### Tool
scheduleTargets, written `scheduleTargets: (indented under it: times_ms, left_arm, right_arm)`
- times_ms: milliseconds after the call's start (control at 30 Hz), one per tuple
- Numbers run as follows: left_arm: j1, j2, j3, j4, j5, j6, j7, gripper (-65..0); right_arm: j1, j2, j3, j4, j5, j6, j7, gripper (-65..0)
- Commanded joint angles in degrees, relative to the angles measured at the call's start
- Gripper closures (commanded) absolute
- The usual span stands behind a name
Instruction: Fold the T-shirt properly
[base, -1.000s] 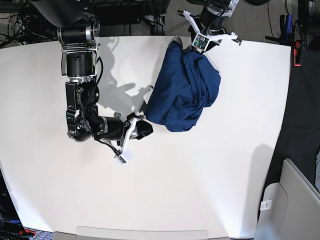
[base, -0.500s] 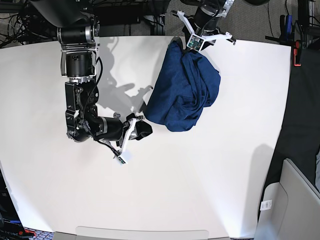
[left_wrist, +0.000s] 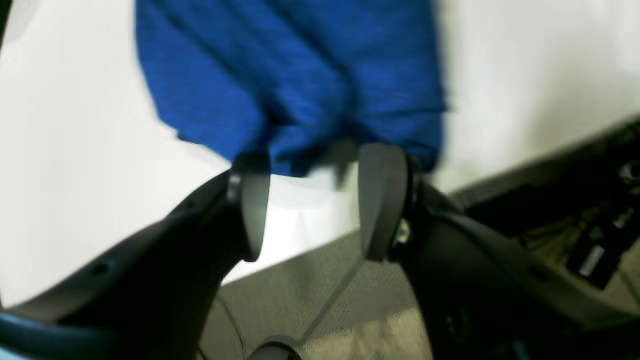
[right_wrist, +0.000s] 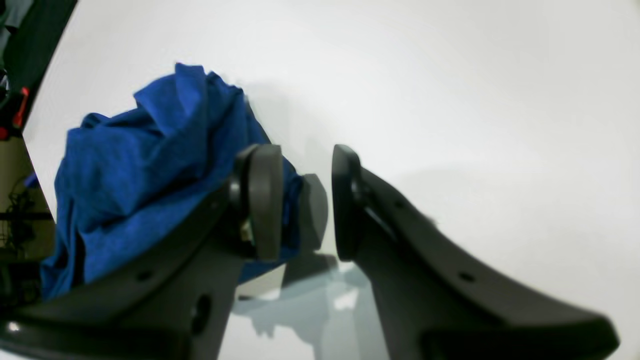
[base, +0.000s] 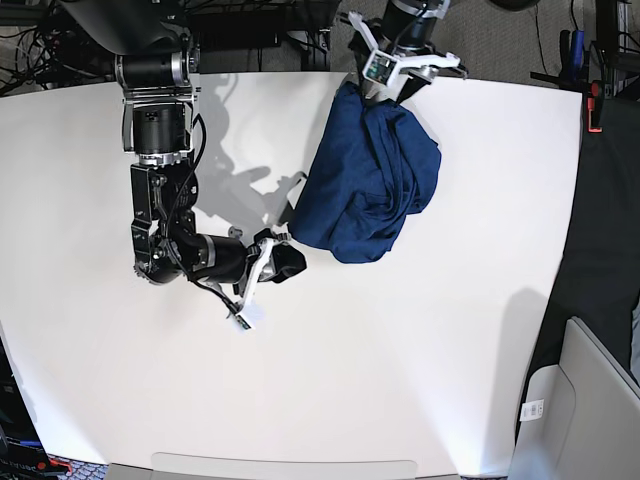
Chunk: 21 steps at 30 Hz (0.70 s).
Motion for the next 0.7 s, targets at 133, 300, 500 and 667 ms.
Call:
scheduleTargets:
  times_ms: [133, 300, 500, 667]
  left_arm:
    - [-1.9, -0.3, 1.2, -0.4, 1.7, 0.6, -1.4, -28.0]
    - [-3.8, -0.3, 1.5, -1.0, 1.7, 0.6, -1.3, -28.0]
    - [-4.6, -0.3, 1.5, -3.1, 1.7, 0.6, -1.3, -28.0]
    - [-5.3, -0.2, 1.5, -4.7, 1.7, 0.6, -1.4, -27.9]
  right_arm:
    - [1.7, -0.1, 0.1, 0.9, 1.4, 0.4, 1.5, -17.7]
    - [1.7, -0.1, 0.1, 0.9, 1.5, 0.4, 1.5, -17.7]
    - [1.7, -0.1, 0.3, 0.9, 1.7, 0.4, 1.5, -17.7]
    - [1.7, -0.1, 0.3, 0.9, 1.8, 0.4, 1.4, -17.7]
